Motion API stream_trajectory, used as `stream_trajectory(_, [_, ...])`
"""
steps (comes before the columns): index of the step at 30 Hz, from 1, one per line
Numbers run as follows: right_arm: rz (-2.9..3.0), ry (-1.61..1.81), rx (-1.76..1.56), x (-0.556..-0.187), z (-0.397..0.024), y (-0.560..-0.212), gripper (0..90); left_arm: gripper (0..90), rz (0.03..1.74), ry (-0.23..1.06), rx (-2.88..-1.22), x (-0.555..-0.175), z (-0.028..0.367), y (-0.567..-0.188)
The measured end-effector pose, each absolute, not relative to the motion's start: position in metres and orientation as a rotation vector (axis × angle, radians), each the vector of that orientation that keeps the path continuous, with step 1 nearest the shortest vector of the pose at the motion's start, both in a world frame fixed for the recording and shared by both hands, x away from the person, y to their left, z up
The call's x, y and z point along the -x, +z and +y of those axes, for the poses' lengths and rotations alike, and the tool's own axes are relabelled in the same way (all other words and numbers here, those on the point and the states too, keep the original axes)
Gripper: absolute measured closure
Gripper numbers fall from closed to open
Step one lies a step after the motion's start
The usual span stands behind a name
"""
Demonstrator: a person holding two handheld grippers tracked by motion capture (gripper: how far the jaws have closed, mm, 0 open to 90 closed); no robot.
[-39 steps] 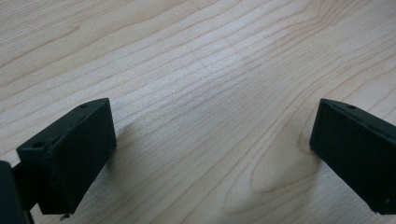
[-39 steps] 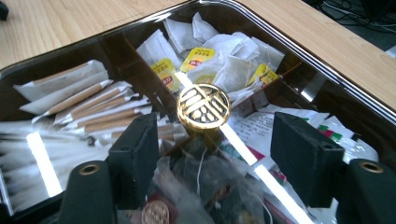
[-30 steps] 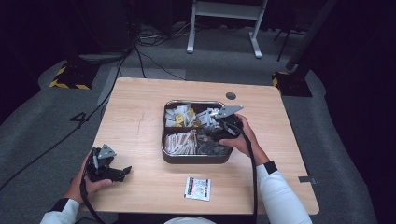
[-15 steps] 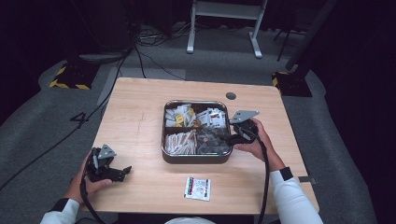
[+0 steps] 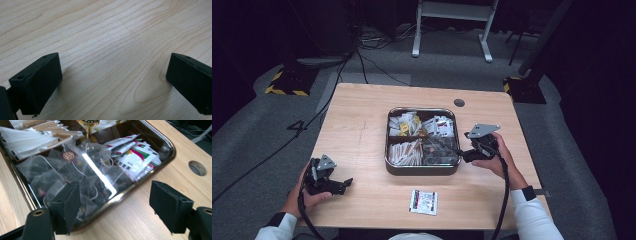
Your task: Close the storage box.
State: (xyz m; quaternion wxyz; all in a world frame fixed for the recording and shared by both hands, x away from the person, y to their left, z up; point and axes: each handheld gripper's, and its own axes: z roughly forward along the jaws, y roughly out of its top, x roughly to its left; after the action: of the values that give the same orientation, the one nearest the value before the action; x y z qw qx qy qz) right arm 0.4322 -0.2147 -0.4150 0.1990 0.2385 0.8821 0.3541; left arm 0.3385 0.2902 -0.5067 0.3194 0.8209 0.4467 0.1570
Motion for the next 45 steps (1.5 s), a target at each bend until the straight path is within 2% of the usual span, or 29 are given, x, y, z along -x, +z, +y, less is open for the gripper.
stream_trajectory(25, [2.444,0.959,-0.765,-0.410,-0.261,-0.439,26.3,0.6,1.174,0.413,-2.158,-0.338,0.290,-0.507])
stream_trajectory(45, [2.446,0.897,-0.921,-0.401,-0.300,-0.478,25.8,0.6,1.174,0.413,-2.158,-0.338,0.290,-0.507])
